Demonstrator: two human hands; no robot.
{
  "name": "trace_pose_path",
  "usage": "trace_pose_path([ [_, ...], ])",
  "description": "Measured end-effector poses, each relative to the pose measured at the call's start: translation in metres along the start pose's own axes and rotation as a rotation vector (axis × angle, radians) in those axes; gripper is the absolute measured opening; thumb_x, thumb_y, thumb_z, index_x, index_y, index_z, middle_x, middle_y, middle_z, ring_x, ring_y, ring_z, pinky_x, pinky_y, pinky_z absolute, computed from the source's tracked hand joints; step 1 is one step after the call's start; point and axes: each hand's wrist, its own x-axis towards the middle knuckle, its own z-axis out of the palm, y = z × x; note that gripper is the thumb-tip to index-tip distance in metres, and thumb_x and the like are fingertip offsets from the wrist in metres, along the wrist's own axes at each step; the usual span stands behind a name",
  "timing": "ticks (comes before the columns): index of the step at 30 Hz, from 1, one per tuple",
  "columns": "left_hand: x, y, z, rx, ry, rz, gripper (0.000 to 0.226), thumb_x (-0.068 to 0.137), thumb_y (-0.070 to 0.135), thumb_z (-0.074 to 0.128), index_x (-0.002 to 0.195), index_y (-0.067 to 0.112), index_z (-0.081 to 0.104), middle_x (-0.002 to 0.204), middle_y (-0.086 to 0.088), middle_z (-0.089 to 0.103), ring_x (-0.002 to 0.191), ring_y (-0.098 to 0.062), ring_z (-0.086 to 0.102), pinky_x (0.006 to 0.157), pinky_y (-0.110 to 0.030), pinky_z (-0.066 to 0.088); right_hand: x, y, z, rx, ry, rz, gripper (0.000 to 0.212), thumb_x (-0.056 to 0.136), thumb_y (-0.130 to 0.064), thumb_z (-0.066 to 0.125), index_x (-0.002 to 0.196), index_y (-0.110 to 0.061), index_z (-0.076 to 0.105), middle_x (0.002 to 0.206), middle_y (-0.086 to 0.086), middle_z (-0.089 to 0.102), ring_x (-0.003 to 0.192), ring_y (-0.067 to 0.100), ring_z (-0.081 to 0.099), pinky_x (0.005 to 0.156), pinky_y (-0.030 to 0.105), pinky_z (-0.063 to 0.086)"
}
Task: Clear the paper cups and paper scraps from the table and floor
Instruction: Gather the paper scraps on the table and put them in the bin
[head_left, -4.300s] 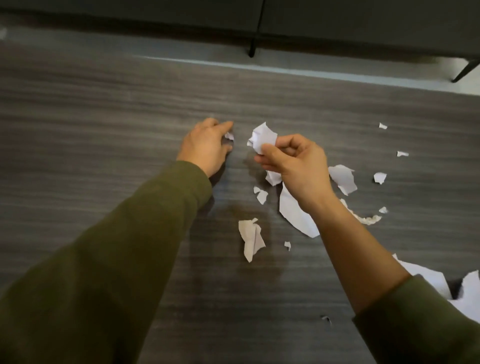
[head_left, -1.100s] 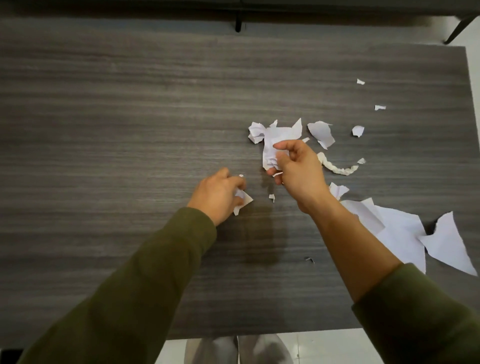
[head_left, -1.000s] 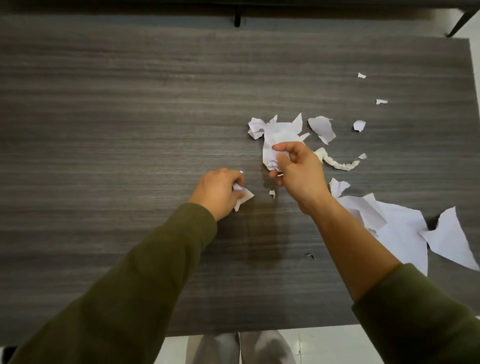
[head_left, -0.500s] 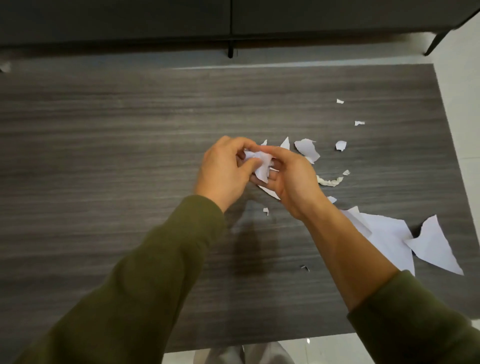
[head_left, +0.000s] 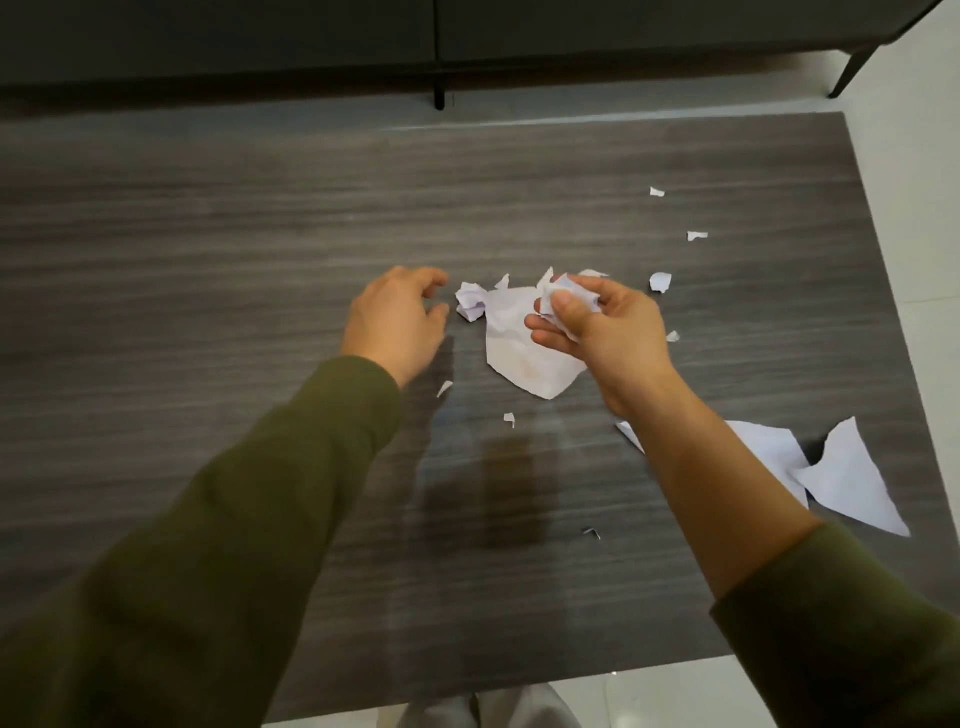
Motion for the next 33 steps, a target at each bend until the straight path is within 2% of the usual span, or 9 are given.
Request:
trace_pose_path([
  [4, 0.015, 0.000, 0.027, 0.087, -0.085, 0.082, 0.039, 0.090, 0.023, 0.055, 0.128, 0.017, 0.053, 0.124, -0.012, 0.055, 0.110, -0.033, 0.052, 0.090, -0.036, 0.039, 0.003, 0.019, -0.010, -0.065, 0.006, 0.001, 0.011, 0.095, -0.002, 0.047, 0.104, -0.006, 0.053, 0.082, 0.010, 0.064, 0.055, 0.009, 0.067, 0.054, 0.018, 0.054],
  [9, 0.029, -0.008, 0.051, 0.298, -0.190, 0.258, 0.053, 0.089, 0.015, 0.054, 0.140, 0.019, 0.039, 0.142, -0.007, 0.040, 0.121, -0.034, 0.038, 0.099, -0.043, 0.036, 0.008, 0.035, -0.014, -0.181, -0.029, 0.039, 0.016, 0.096, -0.005, 0.042, 0.090, -0.016, 0.051, 0.078, 0.001, 0.065, 0.048, 0.004, 0.057, 0.044, 0.015, 0.042],
  [12, 0.028, -0.011, 0.059, 0.343, -0.130, 0.299, 0.041, 0.089, 0.017, 0.056, 0.131, 0.015, 0.051, 0.132, -0.011, 0.047, 0.116, -0.033, 0.039, 0.094, -0.044, 0.039, 0.014, 0.039, -0.012, -0.205, -0.033, 0.093, 0.015, 0.095, -0.007, 0.042, 0.093, -0.018, 0.052, 0.072, -0.001, 0.061, 0.049, 0.006, 0.046, 0.045, 0.016, 0.036],
  [15, 0.025, -0.011, 0.061, 0.288, -0.050, 0.285, 0.027, 0.093, 0.017, 0.051, 0.116, 0.009, 0.062, 0.112, -0.017, 0.054, 0.104, -0.034, 0.046, 0.083, -0.046, 0.043, 0.022, 0.039, -0.009, -0.240, -0.047, 0.142, 0.021, 0.092, -0.009, 0.044, 0.111, -0.012, 0.053, 0.069, -0.004, 0.058, 0.054, 0.008, 0.041, 0.053, 0.020, 0.033],
  [19, 0.023, -0.013, 0.055, 0.233, -0.006, 0.199, 0.029, 0.097, 0.024, 0.046, 0.109, 0.006, 0.066, 0.105, -0.015, 0.060, 0.100, -0.032, 0.052, 0.082, -0.035, 0.036, 0.030, 0.040, -0.006, -0.276, -0.017, 0.159, 0.018, 0.092, -0.015, 0.045, 0.107, -0.014, 0.055, 0.070, -0.005, 0.055, 0.063, 0.009, 0.041, 0.061, 0.023, 0.030],
  [22, 0.017, -0.008, 0.042, 0.025, 0.094, 0.054, 0.024, 0.093, 0.025, 0.052, 0.105, 0.010, 0.067, 0.103, -0.011, 0.063, 0.098, -0.029, 0.055, 0.079, -0.026, 0.032, 0.035, 0.042, -0.002, -0.282, 0.016, 0.155, 0.022, 0.092, -0.020, 0.045, 0.112, -0.013, 0.053, 0.075, -0.005, 0.056, 0.067, 0.007, 0.041, 0.068, 0.026, 0.032],
  [25, 0.005, 0.010, 0.029, -0.270, 0.115, 0.022, 0.015, 0.089, 0.024, 0.058, 0.097, 0.016, 0.067, 0.090, 0.003, 0.064, 0.084, -0.016, 0.057, 0.077, -0.027, 0.042, 0.036, 0.039, 0.007, -0.286, 0.017, 0.142, 0.028, 0.095, -0.030, 0.042, 0.111, -0.009, 0.053, 0.075, -0.006, 0.057, 0.066, 0.007, 0.043, 0.072, 0.027, 0.035],
  [29, -0.010, 0.036, 0.025, -0.456, 0.004, 0.086, 0.008, 0.081, 0.025, 0.067, 0.083, 0.028, 0.060, 0.070, 0.013, 0.061, 0.066, 0.000, 0.056, 0.064, -0.015, 0.043, 0.033, 0.024, 0.024, -0.008, -0.211, 0.163, 0.059, 0.099, -0.048, 0.020, 0.091, -0.009, 0.064, 0.085, 0.009, 0.065, 0.075, 0.018, 0.049, 0.062, 0.026, 0.034],
  [33, -0.011, 0.042, 0.028, -0.373, 0.126, 0.141, 0.006, 0.075, 0.019, 0.071, 0.075, 0.020, 0.066, 0.070, 0.008, 0.058, 0.074, -0.010, 0.051, 0.063, -0.011, 0.035, 0.030, 0.017, 0.029, 0.042, -0.280, 0.105, 0.047, 0.101, -0.036, 0.028, 0.106, 0.002, 0.056, 0.084, 0.008, 0.063, 0.079, 0.018, 0.060, 0.071, 0.030, 0.049],
])
